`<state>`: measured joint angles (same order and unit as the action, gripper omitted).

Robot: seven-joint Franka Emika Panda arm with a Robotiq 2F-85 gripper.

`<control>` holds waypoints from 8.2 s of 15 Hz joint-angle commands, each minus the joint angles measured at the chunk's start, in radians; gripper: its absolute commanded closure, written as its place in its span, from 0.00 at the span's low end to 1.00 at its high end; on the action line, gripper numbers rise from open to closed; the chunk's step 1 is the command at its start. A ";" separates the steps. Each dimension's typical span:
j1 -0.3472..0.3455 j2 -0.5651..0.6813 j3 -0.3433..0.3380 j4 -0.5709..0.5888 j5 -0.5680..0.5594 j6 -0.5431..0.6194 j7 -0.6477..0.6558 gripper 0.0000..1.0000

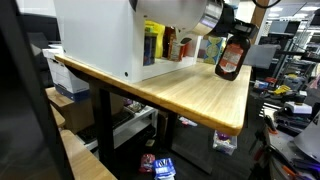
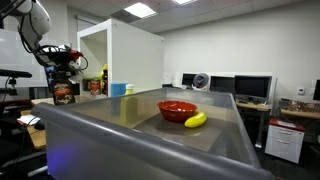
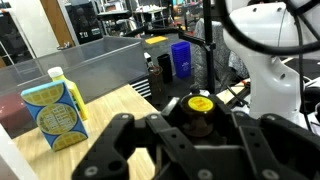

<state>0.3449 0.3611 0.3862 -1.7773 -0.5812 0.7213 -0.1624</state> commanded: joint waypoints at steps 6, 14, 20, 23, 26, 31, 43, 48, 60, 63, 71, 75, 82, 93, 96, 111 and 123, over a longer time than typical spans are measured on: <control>-0.001 0.025 0.011 0.001 -0.040 -0.014 -0.083 0.91; -0.005 0.006 0.023 -0.042 -0.063 -0.005 -0.116 0.91; -0.005 -0.001 0.028 -0.066 -0.091 -0.003 -0.118 0.91; -0.004 -0.002 0.031 -0.071 -0.095 -0.004 -0.115 0.65; -0.004 -0.001 0.032 -0.077 -0.097 -0.008 -0.116 0.39; -0.002 0.001 0.031 -0.093 -0.091 -0.013 -0.103 0.07; -0.012 -0.124 0.054 -0.100 -0.020 0.042 -0.088 0.00; -0.027 -0.224 0.040 -0.113 0.004 0.122 -0.115 0.00; -0.080 -0.531 -0.104 -0.203 0.277 0.443 -0.174 0.00; -0.084 -0.617 -0.150 -0.237 0.343 0.501 -0.166 0.00; -0.099 -0.842 -0.268 -0.365 0.560 0.666 -0.091 0.00; -0.107 -0.933 -0.297 -0.465 0.665 0.797 -0.054 0.00; -0.123 -1.053 -0.311 -0.653 0.813 1.102 -0.007 0.00; -0.178 -1.190 -0.237 -0.796 0.808 1.498 0.194 0.00; -0.236 -1.200 -0.173 -0.781 0.721 1.489 0.298 0.00; -0.404 -1.135 -0.014 -0.634 0.506 1.036 0.713 0.00; -0.377 -1.034 -0.062 -0.600 0.560 1.064 0.730 0.00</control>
<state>-0.0420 -0.7221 0.3425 -2.3941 -0.0415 1.7933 0.5353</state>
